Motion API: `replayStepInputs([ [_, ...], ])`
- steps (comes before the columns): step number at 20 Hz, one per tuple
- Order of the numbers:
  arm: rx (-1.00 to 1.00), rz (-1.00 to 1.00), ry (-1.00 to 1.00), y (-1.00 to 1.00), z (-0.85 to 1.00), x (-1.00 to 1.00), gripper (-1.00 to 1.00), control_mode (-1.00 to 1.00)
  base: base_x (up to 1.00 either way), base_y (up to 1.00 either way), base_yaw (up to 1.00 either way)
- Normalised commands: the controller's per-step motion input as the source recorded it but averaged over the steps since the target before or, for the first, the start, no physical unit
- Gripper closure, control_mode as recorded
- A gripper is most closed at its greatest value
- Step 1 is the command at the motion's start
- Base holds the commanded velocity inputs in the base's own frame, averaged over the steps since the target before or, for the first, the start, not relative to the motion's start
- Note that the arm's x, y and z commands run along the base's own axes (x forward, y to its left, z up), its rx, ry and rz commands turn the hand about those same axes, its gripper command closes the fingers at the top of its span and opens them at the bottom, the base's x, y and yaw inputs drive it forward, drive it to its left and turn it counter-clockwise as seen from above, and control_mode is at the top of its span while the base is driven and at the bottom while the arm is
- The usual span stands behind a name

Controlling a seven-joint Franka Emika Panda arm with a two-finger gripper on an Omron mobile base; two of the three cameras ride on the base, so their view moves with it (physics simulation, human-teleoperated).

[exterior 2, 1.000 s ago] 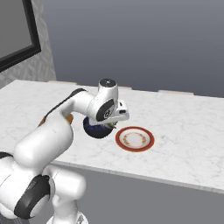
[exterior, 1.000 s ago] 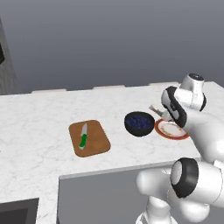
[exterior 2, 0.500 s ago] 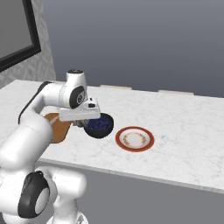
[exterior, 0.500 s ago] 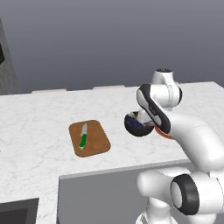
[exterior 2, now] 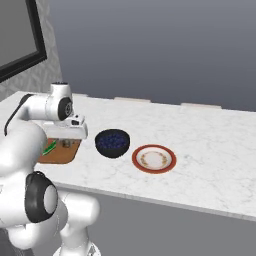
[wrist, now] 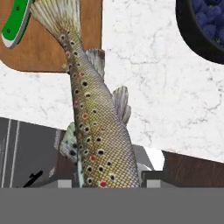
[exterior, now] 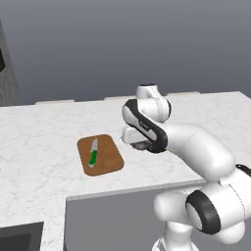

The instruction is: Pick up the knife from the drawer and place it on the cutting board. Then place the meat from the plate to the cutting board.

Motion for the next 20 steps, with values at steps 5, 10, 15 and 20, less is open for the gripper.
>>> replayStepInputs([
  [5,-0.10,-0.28,0.07,0.97,-0.34,0.45,1.00,-1.00,0.00,0.00,0.00],
  [10,-0.06,-0.27,0.03,0.76,-0.21,0.69,1.00,-1.00,0.00,0.00,0.00],
  [15,-0.05,-0.23,0.01,0.12,-0.38,0.65,1.00,-1.00,0.00,0.00,0.00],
  [20,-0.04,-0.19,0.00,0.00,-0.55,0.58,1.00,-1.00,0.00,0.00,0.00],
])
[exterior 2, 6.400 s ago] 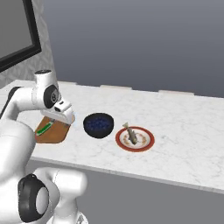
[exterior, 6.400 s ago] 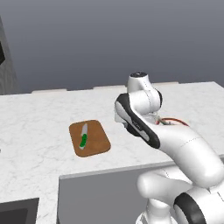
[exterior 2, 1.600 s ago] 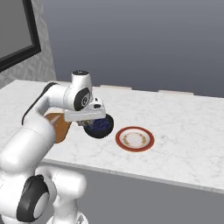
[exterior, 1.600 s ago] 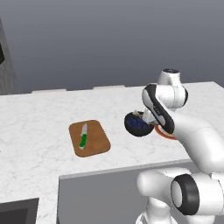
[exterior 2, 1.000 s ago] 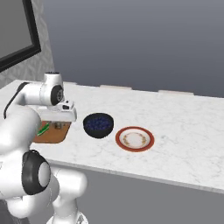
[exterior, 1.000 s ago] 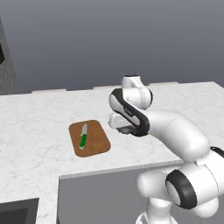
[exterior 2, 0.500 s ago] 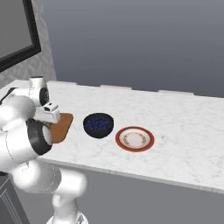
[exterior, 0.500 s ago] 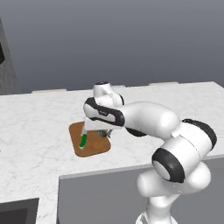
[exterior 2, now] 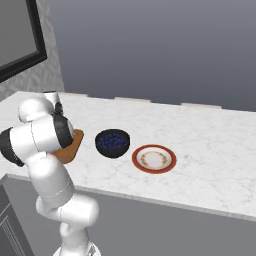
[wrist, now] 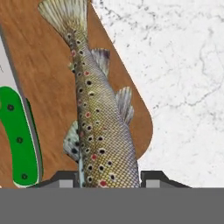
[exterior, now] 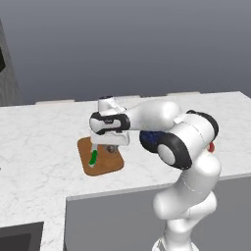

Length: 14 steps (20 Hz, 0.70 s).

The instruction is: Pick up the knife from the drawer and place it on the cutting board. Then place the meat from the plate to the cutting board.

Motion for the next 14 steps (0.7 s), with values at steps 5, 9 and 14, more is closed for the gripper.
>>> replayStepInputs([
  [5,-0.01,-0.11,0.00,0.05,-0.45,0.38,1.00,-1.00,0.00,0.00,0.00],
  [9,0.00,-0.07,-0.02,0.13,-0.14,0.00,-1.00,-1.00,0.00,0.00,0.00],
  [14,0.00,-0.08,-0.04,0.03,-0.01,0.00,-1.00,-1.00,0.00,0.00,0.00],
])
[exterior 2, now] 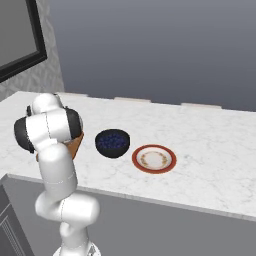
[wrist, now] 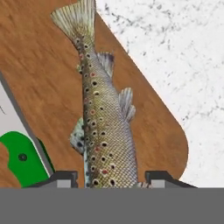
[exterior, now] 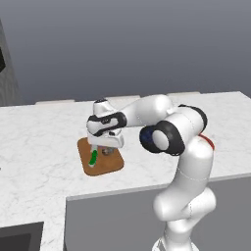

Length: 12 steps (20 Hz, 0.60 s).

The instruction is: Pick up the knife from the drawer and place it on the cutting board. Then place the meat from the plate to the cutting board.

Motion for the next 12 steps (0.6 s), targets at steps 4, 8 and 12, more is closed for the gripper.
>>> replayStepInputs([
  [4,0.00,-0.07,-0.09,0.00,0.15,-0.05,-1.00,-1.00,0.00,0.00,0.00],
  [8,0.02,-0.01,-0.17,-0.34,0.75,-0.39,-1.00,-1.00,0.00,0.00,0.00],
  [12,0.05,0.00,-0.19,-0.81,1.00,-0.64,-1.00,-1.00,0.00,0.00,0.00],
])
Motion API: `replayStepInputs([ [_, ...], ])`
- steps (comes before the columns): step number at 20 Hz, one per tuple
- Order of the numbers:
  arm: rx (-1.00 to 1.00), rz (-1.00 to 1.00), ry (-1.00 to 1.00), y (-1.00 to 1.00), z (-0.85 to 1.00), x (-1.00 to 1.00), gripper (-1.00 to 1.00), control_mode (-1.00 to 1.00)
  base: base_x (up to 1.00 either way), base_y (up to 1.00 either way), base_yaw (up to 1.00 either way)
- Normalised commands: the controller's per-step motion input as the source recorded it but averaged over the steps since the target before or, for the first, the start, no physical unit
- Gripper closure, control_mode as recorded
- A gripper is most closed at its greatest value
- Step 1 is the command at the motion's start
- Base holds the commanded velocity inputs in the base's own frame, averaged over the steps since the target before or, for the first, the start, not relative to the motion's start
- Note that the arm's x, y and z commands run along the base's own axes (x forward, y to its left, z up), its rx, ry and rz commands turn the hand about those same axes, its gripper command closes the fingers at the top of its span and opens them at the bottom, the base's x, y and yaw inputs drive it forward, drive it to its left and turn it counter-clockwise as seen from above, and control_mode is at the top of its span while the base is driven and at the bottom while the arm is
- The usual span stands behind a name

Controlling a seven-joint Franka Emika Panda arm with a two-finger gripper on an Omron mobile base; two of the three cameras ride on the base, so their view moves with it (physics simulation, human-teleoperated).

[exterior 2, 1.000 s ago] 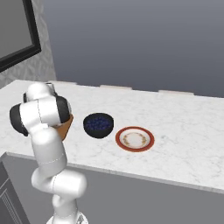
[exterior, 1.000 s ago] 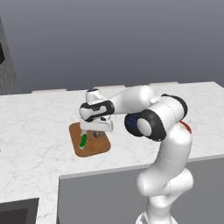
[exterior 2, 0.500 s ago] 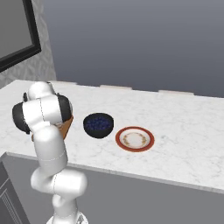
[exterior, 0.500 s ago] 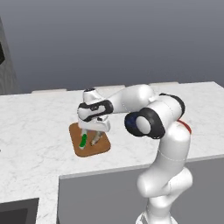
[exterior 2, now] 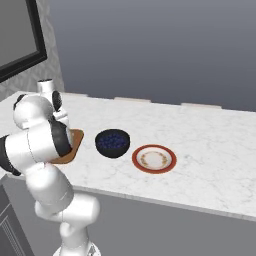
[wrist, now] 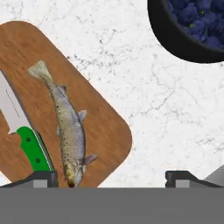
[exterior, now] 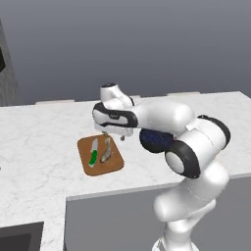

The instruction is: Pick up the knife from the drawer and place it on the cutting board. Then place the meat from the plate to the cutting board.

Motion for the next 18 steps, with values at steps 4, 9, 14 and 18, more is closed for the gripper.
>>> replayStepInputs([
  [4,0.05,0.02,-0.15,-1.00,1.00,-0.69,-1.00,-1.00,0.00,0.00,0.00],
  [9,0.05,0.03,-0.14,-1.00,1.00,-0.74,-1.00,-1.00,0.00,0.00,0.00],
  [14,0.06,0.01,-0.10,-1.00,0.85,-0.69,-1.00,-1.00,0.00,0.00,0.00],
  [18,0.08,0.00,-0.04,-0.97,0.42,-0.52,-1.00,-1.00,0.00,0.00,0.00],
])
